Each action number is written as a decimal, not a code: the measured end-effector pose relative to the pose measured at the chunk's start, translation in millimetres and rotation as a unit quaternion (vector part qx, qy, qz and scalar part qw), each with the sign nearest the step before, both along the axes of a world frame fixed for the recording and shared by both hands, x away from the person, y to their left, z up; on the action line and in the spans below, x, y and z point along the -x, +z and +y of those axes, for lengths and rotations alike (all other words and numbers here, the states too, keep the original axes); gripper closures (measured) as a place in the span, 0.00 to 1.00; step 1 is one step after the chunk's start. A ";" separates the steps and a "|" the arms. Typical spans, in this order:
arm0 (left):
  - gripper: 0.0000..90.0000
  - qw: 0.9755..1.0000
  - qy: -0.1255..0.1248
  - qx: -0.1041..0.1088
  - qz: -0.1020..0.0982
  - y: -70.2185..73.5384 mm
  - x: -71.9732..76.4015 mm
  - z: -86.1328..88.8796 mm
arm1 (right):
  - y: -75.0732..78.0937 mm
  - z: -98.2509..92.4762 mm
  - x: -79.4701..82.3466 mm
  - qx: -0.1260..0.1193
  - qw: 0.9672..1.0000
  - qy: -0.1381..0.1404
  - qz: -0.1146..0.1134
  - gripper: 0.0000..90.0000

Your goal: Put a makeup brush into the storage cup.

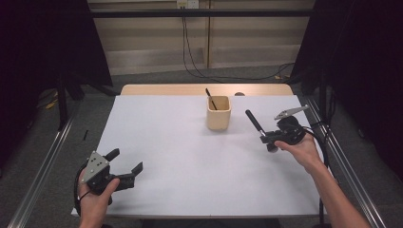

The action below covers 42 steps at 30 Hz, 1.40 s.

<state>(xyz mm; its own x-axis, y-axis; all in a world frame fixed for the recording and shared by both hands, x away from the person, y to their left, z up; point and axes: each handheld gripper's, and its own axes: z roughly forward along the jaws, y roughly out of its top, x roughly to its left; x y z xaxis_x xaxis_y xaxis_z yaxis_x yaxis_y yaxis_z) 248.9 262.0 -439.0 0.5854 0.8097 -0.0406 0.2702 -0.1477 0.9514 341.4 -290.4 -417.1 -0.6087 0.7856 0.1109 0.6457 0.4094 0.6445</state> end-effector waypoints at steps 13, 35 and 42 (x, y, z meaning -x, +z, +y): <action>0.03 1.000 -0.003 -0.001 -0.002 0.4 0.1 -0.3 | -5.9 1.2 12.3 -0.061 0.997 0.002 -0.041 0.79; 0.03 1.000 -0.014 0.002 0.004 0.7 2.4 -4.0 | -0.2 35.1 23.2 -0.107 0.990 0.076 -0.046 0.79; 0.03 1.000 -0.012 -0.001 -0.003 2.7 2.9 -1.2 | 1.0 46.9 26.2 -0.098 0.989 0.102 -0.042 0.79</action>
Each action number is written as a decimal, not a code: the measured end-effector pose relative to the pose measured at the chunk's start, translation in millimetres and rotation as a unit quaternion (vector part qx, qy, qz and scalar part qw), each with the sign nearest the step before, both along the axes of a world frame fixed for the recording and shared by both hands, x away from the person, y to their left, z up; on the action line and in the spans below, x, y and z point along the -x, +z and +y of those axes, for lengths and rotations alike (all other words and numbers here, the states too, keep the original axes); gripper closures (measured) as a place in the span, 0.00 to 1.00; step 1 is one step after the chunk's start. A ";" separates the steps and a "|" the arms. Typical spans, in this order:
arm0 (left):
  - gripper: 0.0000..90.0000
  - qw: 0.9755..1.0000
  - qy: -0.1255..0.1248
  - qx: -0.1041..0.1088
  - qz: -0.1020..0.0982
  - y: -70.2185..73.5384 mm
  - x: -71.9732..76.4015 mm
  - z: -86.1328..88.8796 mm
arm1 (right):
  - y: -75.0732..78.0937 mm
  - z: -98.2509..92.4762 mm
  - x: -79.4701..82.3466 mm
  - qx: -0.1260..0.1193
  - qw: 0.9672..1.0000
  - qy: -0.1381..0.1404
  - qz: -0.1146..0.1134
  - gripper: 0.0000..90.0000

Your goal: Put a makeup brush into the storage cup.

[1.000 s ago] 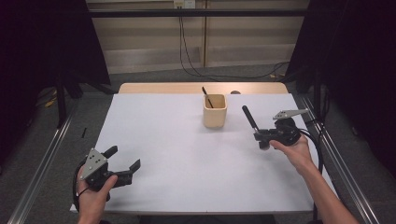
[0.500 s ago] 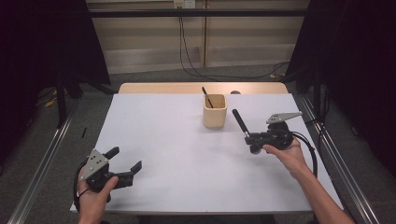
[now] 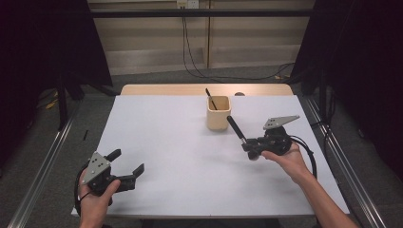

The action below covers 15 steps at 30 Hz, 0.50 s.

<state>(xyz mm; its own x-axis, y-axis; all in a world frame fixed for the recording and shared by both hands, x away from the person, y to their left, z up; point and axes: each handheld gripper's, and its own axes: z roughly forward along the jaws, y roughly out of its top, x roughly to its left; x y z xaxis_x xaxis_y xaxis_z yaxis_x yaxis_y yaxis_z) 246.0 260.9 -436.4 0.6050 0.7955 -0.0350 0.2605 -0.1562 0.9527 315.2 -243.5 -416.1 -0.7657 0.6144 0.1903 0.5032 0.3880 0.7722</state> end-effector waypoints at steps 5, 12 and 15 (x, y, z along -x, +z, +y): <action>0.03 1.000 -0.002 0.002 0.003 -1.1 0.0 -2.2 | 2.5 11.1 3.4 0.000 1.000 0.020 0.001 0.79; 0.03 1.000 -0.009 0.003 0.009 0.1 -0.3 -2.2 | 0.9 28.1 5.5 0.010 0.999 0.043 0.016 0.79; 0.03 1.000 -0.017 0.000 0.008 0.1 -0.6 -4.1 | 0.6 35.3 5.7 0.012 0.998 0.056 0.019 0.79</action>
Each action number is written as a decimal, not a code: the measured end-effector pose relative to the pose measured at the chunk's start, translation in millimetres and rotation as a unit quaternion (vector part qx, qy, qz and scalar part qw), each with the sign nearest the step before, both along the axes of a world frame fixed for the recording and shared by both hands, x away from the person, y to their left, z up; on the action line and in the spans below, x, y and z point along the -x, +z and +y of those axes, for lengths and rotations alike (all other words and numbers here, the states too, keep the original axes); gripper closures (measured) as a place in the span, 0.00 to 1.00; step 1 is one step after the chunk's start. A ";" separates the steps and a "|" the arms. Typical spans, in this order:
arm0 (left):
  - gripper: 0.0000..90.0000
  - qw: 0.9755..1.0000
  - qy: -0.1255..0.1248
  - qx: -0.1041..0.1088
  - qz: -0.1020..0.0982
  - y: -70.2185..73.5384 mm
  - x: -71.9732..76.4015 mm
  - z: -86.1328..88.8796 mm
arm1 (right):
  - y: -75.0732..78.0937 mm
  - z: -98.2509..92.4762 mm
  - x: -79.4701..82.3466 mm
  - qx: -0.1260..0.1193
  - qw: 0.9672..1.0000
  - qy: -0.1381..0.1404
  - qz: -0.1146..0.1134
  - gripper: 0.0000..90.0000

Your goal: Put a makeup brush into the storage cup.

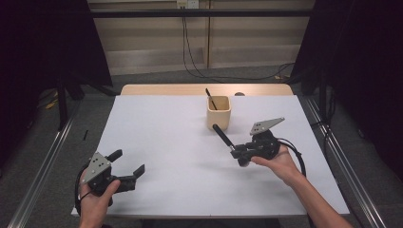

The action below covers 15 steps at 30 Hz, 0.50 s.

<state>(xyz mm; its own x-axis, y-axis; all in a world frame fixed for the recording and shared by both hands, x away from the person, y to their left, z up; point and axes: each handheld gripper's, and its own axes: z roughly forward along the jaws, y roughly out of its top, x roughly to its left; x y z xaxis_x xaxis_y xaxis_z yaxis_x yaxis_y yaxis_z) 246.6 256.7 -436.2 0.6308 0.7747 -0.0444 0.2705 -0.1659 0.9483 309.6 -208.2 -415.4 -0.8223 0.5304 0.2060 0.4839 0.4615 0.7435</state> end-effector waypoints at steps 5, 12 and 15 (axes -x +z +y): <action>0.03 1.000 -0.002 0.002 0.001 1.1 -0.2 -1.8 | 1.9 12.7 -1.7 0.009 1.000 0.025 -0.001 0.79; 0.03 1.000 -0.017 0.005 0.008 3.9 -0.6 -6.9 | 7.7 25.4 -4.5 0.024 0.998 0.056 0.003 0.79; 0.03 1.000 -0.028 0.004 0.008 6.8 -2.0 -11.9 | 8.5 29.5 -5.5 0.031 0.997 0.063 0.009 0.79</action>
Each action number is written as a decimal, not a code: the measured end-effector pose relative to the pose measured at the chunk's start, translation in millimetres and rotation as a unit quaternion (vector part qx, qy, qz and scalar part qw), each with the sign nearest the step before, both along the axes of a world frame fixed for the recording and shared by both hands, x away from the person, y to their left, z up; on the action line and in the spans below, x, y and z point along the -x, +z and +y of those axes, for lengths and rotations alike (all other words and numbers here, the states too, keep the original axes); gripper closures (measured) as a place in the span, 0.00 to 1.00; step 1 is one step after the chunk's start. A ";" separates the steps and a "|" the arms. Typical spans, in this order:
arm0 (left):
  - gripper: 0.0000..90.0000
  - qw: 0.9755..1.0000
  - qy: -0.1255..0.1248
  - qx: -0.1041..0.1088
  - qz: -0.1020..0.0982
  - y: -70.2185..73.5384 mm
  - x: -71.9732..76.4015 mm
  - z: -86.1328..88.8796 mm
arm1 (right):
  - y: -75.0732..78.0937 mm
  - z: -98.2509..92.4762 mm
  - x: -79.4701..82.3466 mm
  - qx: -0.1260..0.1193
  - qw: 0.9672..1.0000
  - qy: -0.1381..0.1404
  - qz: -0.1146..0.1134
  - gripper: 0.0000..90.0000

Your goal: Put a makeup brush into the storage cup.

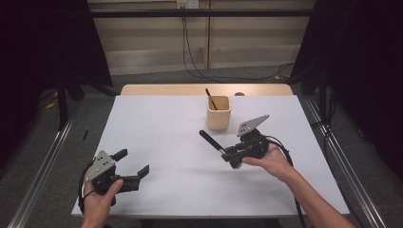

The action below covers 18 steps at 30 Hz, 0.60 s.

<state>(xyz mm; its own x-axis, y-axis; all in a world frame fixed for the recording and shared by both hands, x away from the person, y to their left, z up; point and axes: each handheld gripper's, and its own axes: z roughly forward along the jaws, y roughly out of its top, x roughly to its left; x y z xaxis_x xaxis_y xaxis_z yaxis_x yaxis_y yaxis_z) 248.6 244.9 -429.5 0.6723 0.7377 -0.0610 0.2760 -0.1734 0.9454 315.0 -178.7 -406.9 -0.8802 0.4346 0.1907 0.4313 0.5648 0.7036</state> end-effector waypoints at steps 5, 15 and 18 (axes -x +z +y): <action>0.03 1.000 -0.025 -0.003 0.011 6.1 -2.1 -7.5 | 3.7 6.1 -0.7 0.020 1.000 0.012 0.007 0.79; 0.03 0.997 -0.075 -0.020 0.031 9.7 -6.6 -26.2 | 5.2 20.0 -3.4 0.061 0.997 0.038 0.017 0.79; 0.03 0.995 -0.086 -0.028 0.034 10.4 -8.4 -32.1 | 3.3 24.5 -6.3 0.067 0.996 0.046 0.023 0.79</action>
<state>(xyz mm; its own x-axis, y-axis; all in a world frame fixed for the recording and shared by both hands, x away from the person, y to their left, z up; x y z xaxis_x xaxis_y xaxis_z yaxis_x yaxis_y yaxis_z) 257.0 212.8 -419.0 0.7842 0.6162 -0.0731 0.3012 -0.2750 0.9131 321.4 -154.2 -403.6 -0.9090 0.3771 0.1776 0.4039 0.6915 0.5990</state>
